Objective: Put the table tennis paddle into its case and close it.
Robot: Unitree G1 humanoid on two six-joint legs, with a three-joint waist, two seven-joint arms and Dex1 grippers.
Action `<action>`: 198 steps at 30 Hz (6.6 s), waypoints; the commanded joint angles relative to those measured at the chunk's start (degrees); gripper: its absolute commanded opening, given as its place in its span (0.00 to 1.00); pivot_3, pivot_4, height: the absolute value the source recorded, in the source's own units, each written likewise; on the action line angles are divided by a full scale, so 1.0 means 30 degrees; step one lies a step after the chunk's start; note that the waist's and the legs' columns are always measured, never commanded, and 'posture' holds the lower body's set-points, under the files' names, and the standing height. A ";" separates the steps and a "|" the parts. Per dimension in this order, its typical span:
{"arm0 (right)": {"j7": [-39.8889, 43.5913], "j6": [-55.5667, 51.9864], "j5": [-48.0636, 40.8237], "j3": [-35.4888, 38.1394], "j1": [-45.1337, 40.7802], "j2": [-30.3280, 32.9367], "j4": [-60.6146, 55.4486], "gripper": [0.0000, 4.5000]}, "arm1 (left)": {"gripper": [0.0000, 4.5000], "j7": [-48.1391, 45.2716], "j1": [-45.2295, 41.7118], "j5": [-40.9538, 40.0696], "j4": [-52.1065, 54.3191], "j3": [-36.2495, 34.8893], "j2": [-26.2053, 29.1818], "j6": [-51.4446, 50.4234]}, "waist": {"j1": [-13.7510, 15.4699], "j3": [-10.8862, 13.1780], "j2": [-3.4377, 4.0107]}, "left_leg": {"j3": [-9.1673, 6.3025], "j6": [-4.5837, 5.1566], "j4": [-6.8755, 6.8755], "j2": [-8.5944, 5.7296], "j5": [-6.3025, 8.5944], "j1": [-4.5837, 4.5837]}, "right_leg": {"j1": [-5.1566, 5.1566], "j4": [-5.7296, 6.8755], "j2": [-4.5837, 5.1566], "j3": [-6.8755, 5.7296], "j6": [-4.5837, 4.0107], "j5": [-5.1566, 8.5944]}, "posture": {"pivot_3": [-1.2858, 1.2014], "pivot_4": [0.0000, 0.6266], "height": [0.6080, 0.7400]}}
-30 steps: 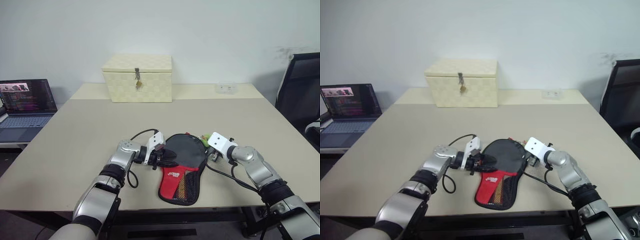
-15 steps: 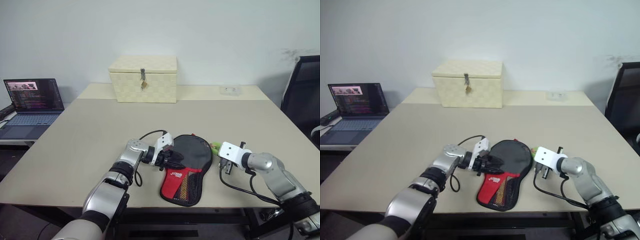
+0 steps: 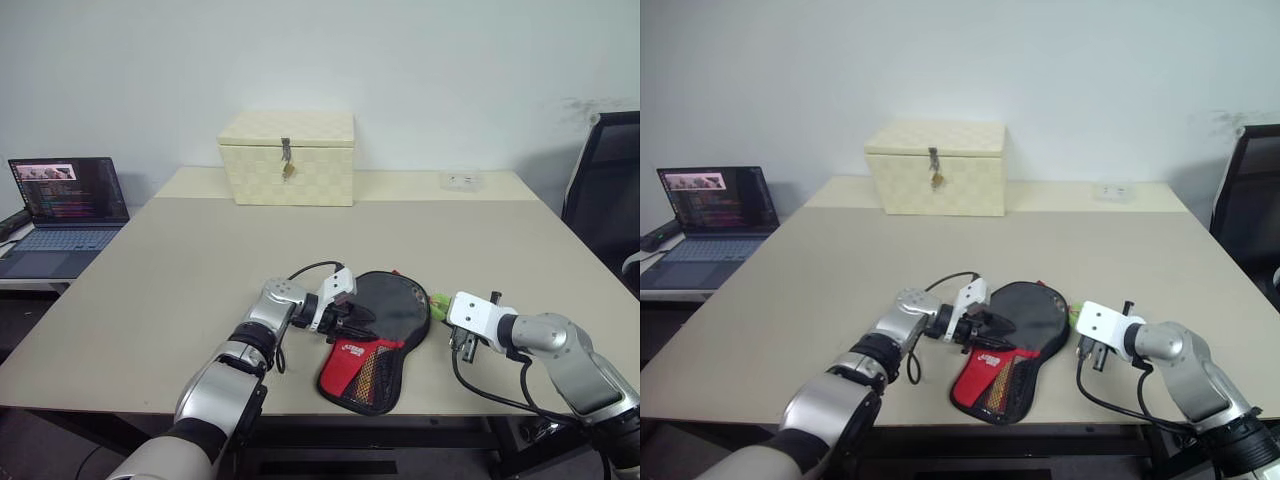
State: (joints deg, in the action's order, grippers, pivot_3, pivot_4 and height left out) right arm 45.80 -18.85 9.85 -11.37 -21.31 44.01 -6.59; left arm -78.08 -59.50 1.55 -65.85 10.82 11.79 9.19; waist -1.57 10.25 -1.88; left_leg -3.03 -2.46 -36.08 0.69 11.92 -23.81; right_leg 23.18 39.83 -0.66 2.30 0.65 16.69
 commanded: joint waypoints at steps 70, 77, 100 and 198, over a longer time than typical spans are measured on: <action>-1.0494 -2.1138 -1.1238 0.8826 0.0201 -1.2834 -0.6034 0.85 | 0.56 0.2930 0.8800 -0.7826 1.9439 -0.3659 0.6811 -1.1849 | -0.0171 -0.0008 0.0030 | -0.0020 -0.0009 -0.0005 0.0044 -0.0008 0.0028 | 0.0001 0.0057 0.0024 0.0060 -0.0006 0.0002 | 0.52 0.24 1.00; -0.8898 -1.7959 -1.1088 0.6649 -0.1372 -1.0662 -0.2697 0.40 | 0.56 0.2964 0.8791 -0.7816 1.9476 -0.3613 0.6817 -1.1862 | -0.0544 -0.0009 0.0027 | 0.0034 -0.0001 -0.0004 0.0049 -0.0015 0.0088 | -0.0017 0.0061 -0.0004 0.0064 0.0007 -0.0008 | 0.52 0.24 1.00; -0.3711 -1.2858 -0.9301 0.1223 -0.5991 -0.7331 0.4454 0.05 | 0.56 0.3520 0.9468 -0.7915 2.0096 -0.3599 0.7101 -1.1848 | -0.0528 -0.0003 0.0033 | -0.0016 0.0008 0.0011 0.0057 -0.0012 0.0018 | 0.0016 0.0035 0.0008 0.0065 -0.0078 -0.0057 | 0.52 0.24 1.00; -0.3265 0.8591 0.3286 -0.2364 -1.2143 -0.4044 1.9645 0.02 | 1.00 0.4720 0.2037 0.1280 -0.2352 -0.0106 -0.0526 0.1103 | -0.0022 -0.0039 0.0112 | 0.0002 0.0062 0.0014 -0.0031 0.0019 0.0327 | -0.0345 -0.0015 0.0051 0.0013 -0.0043 -0.0042 | 0.52 0.24 1.00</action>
State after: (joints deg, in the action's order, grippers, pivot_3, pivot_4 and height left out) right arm 34.73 7.21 20.50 -20.35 -58.54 29.51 55.51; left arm -64.09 -56.85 1.72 -69.59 8.09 10.98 14.70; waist -1.63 10.14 -1.54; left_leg -3.02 -2.27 -36.04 0.58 11.98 -22.82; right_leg 22.12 39.76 -0.49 2.34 0.62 16.62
